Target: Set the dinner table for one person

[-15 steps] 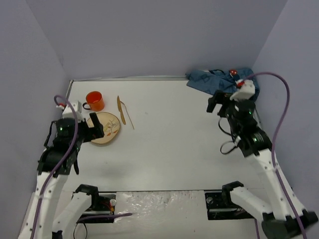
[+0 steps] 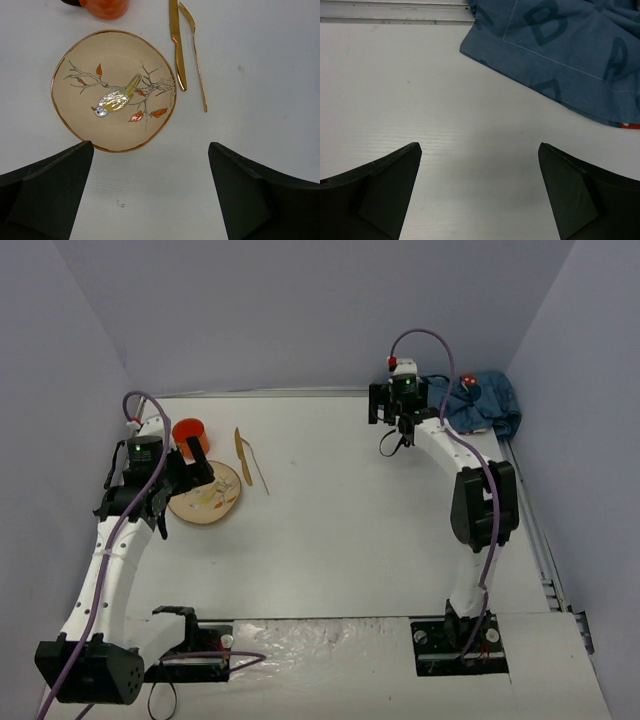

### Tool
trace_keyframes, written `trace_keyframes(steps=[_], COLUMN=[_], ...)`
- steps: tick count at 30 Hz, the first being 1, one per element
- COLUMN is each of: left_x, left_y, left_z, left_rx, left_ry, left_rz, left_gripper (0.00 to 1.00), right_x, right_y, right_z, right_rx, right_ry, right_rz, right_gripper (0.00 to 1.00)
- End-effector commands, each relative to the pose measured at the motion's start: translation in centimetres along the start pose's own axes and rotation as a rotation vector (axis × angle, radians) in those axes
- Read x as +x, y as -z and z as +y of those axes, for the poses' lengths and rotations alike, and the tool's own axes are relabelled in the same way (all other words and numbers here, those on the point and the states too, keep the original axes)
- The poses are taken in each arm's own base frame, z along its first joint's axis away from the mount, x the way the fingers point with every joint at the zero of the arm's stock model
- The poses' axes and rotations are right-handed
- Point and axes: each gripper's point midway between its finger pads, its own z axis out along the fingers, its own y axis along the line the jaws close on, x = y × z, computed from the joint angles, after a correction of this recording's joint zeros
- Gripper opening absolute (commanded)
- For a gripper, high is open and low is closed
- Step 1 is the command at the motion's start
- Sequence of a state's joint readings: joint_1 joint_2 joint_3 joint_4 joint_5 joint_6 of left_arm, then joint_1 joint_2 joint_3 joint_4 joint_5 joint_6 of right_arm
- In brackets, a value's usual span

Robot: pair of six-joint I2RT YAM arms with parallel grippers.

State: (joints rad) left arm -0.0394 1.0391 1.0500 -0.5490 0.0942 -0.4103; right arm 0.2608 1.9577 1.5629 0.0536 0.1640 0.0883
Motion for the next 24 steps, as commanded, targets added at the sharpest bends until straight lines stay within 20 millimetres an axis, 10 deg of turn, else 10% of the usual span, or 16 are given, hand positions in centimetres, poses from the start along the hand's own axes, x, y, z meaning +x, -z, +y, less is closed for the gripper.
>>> trace_keyframes(steps=[1,7,24], left_x=[-2.2,-1.3,-0.8], left_y=[1.0,0.9,0.2], left_z=[-0.5,0.2,0.4], left_rx=[0.033,0.011,0.008], left_ry=[-0.003,-0.007,0.021], left_rz=[-0.092,-0.07,-0.037], left_gripper=[0.97,0.97,0.97], right_x=[-6.2,-3.9,0.3], right_y=[-4.1,-11.1,-18.8], right_z=[0.0,0.3,-1.6], right_rx=[-0.042,-0.033,0.044], right_ry=[0.042,0.081,0.027], right_rz=[-0.176,-0.163,-0.176], right_gripper=[0.99,0.98,0.93])
